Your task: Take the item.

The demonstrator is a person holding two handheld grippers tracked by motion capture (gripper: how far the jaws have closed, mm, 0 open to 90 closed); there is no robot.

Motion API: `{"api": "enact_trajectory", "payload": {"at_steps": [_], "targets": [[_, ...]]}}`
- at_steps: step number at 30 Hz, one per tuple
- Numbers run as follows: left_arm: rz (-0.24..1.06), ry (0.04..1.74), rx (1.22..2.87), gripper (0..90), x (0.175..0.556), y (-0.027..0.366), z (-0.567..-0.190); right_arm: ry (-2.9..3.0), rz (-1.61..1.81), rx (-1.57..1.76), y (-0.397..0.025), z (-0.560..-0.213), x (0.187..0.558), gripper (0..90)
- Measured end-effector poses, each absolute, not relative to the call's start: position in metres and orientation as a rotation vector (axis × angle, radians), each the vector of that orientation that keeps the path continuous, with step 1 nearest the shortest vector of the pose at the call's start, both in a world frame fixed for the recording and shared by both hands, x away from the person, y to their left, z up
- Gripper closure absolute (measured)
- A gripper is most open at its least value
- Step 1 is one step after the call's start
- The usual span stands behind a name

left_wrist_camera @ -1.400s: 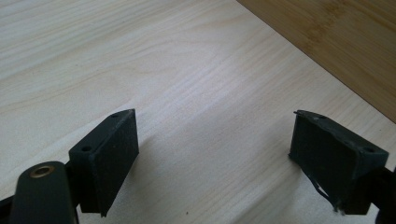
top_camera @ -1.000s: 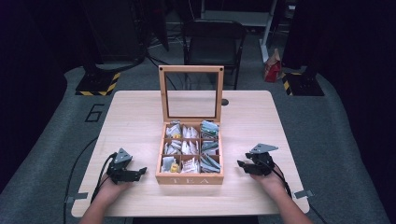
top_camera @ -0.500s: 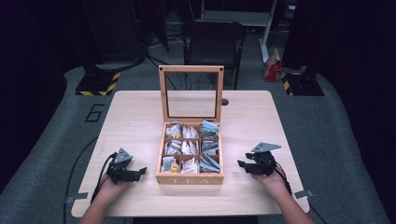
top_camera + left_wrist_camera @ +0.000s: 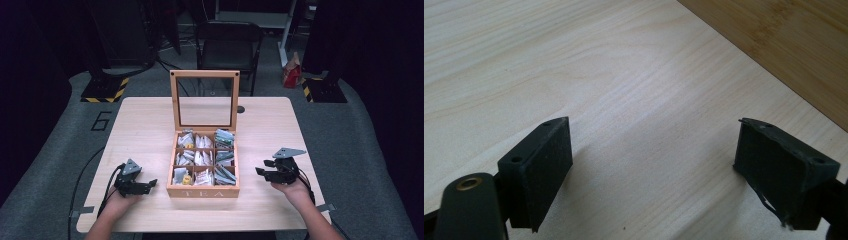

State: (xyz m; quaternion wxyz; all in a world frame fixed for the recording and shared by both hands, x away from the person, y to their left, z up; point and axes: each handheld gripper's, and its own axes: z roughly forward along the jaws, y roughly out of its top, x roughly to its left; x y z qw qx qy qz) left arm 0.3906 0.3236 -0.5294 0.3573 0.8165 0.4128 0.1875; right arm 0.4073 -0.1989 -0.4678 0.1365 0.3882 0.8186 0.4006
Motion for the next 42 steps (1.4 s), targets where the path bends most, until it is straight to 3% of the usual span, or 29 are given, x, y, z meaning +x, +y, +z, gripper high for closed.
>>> {"api": "enact_trajectory", "payload": {"at_steps": [29,42], "targets": [[0.485,1.065,2.108,14.9,0.391,0.324,-0.529,2.443,1.22,0.979,-0.172,-0.423,0.4,51.0],[0.484,1.066,2.107,14.9,0.391,0.324,-0.529,2.486,1.253,0.918,-0.157,-0.415,0.401,58.7]]}}
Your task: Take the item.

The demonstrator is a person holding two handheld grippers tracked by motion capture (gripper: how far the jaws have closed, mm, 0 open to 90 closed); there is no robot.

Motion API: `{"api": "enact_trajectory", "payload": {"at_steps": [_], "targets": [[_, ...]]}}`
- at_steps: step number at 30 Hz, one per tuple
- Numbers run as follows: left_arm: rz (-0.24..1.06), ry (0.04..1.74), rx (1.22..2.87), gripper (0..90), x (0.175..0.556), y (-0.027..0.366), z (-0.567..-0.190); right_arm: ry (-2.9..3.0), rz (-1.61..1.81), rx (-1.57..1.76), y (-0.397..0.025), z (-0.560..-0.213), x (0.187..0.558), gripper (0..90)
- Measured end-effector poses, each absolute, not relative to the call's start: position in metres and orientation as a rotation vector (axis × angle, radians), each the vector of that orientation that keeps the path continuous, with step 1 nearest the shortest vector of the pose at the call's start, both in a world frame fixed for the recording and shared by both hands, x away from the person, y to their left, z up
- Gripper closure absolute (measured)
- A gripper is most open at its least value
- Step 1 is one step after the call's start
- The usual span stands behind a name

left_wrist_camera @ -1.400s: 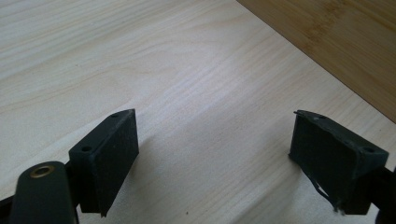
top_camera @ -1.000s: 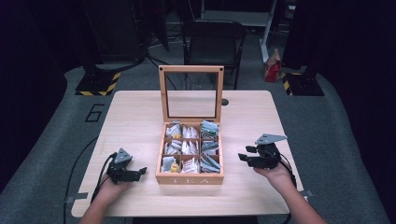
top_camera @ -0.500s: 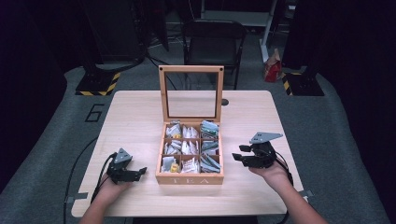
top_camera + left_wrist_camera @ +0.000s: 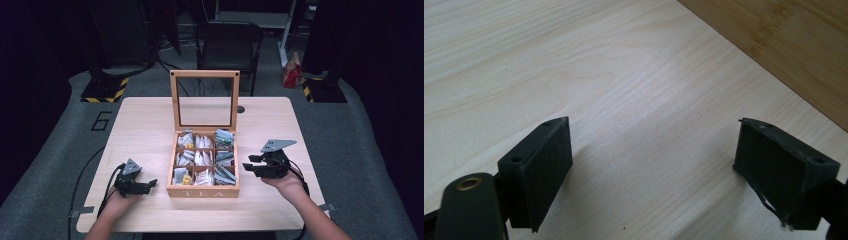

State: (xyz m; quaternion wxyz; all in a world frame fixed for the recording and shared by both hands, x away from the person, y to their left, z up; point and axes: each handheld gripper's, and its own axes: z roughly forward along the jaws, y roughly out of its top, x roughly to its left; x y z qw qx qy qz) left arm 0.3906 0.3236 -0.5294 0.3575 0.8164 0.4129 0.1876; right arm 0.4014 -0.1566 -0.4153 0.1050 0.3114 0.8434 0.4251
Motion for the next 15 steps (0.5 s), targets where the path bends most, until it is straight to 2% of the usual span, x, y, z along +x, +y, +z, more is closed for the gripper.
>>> {"api": "enact_trajectory", "payload": {"at_steps": [15], "targets": [[0.485,1.065,2.108,15.0,0.391,0.324,-0.529,2.546,1.265,0.853,-0.135,-0.421,0.402,65.2]]}}
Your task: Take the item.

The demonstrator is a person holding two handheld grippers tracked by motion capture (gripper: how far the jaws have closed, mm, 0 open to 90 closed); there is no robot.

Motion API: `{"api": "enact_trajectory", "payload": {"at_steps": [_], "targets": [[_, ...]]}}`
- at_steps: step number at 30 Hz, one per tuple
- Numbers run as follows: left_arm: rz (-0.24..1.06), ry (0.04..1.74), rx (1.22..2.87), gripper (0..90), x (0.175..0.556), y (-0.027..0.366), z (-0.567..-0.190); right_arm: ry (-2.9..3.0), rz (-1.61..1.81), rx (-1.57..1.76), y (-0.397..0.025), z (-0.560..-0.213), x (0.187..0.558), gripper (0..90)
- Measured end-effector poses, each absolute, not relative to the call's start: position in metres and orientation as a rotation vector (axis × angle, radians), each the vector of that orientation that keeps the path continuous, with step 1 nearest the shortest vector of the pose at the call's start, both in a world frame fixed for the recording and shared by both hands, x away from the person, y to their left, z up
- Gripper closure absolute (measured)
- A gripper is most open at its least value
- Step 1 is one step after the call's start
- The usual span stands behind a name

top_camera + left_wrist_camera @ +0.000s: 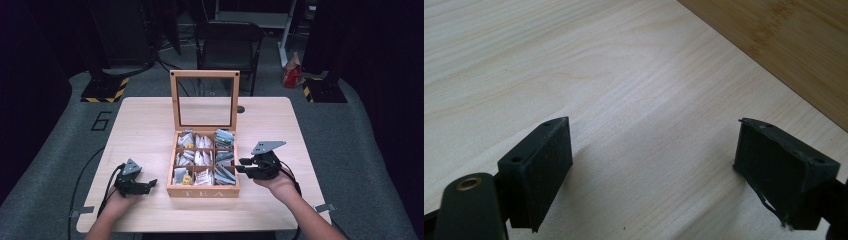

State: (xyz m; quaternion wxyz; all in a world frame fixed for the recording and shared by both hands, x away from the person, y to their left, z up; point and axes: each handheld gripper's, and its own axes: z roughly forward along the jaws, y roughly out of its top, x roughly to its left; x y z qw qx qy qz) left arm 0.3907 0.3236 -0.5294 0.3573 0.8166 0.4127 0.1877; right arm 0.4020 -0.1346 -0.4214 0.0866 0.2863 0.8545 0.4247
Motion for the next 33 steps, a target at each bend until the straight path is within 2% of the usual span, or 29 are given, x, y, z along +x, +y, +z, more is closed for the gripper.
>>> {"api": "enact_trajectory", "payload": {"at_steps": [33], "targets": [[0.484,1.065,2.108,15.0,0.391,0.324,-0.529,2.626,1.249,0.819,-0.109,-0.442,0.403,73.9]]}}
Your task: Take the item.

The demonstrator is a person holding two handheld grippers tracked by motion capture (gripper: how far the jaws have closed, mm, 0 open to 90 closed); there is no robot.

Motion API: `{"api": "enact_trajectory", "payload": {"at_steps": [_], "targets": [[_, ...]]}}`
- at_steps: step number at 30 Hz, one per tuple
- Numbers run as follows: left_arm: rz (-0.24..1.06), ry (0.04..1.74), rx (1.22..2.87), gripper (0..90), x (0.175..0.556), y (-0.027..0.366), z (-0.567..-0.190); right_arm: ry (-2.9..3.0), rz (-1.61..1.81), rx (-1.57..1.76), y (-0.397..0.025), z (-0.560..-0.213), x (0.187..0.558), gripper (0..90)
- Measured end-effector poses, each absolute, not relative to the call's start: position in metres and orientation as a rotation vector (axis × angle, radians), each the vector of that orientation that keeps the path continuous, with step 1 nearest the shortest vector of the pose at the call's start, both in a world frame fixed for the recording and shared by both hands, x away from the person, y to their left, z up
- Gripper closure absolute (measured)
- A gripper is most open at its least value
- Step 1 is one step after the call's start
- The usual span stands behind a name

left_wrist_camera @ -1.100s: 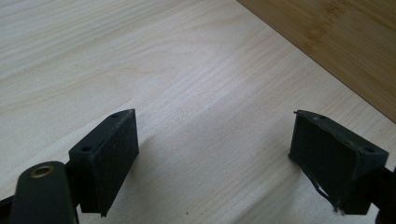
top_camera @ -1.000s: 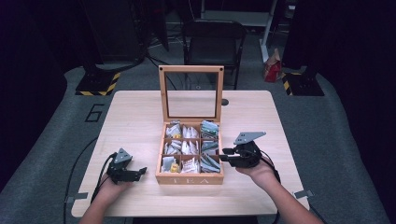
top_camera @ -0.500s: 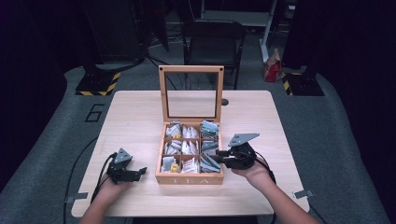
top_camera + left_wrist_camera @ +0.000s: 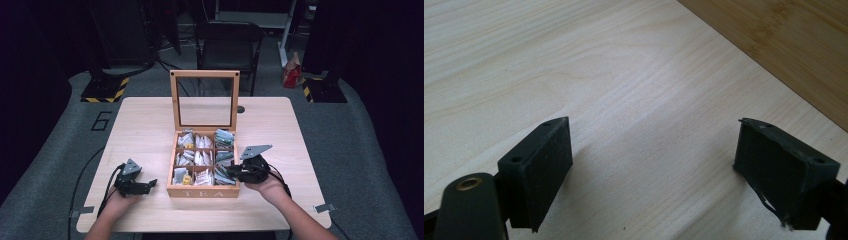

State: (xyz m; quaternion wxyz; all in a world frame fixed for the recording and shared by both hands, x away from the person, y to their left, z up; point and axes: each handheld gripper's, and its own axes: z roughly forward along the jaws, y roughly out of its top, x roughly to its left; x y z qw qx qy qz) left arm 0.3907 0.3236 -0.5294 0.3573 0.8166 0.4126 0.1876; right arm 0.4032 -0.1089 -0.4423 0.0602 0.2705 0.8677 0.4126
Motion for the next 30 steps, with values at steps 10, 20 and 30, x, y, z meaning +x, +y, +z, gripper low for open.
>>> {"api": "enact_trajectory", "payload": {"at_steps": [10,20,30], "targets": [[0.484,1.066,2.108,14.9,0.391,0.324,-0.529,2.645,1.224,0.818,-0.105,-0.45,0.407,76.8],[0.484,1.065,2.108,14.9,0.391,0.324,-0.529,2.659,1.215,0.814,-0.1,-0.457,0.409,78.6],[0.484,1.066,2.107,14.9,0.391,0.324,-0.529,2.678,1.2,0.801,-0.095,-0.461,0.409,82.0]]}}
